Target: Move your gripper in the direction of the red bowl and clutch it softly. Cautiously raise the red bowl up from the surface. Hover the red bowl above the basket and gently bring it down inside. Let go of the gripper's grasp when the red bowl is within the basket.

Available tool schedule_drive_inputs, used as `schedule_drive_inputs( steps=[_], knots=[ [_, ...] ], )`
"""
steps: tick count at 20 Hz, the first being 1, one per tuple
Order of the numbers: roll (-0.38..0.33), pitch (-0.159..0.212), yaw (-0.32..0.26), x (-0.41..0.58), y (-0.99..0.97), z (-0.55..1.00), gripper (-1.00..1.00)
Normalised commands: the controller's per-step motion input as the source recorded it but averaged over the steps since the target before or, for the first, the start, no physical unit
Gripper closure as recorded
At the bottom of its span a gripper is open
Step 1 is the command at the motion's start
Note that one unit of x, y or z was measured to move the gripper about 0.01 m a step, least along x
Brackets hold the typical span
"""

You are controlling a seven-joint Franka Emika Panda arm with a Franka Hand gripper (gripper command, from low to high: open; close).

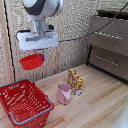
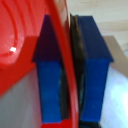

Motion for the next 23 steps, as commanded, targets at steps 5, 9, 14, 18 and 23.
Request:
schedule_drive_inputs(
  steps=[5,9,14,18,23],
  knots=[
    [-0.045,-0.053,0.033,0.066,0.49,-0.37,1.0],
    [-0.032,0.009,0.015,0.004,0.37,-0.33,1.0],
    [-0.009,0.0,0.0,-0.018,0.13,-0.37,-1.0],
    [0.0,0.006,0.022,0.221,0.01,-0.09,-1.0],
    [0.057,0.099,-0.013,0.236,-0.19,0.37,-1.0]
  ],
)
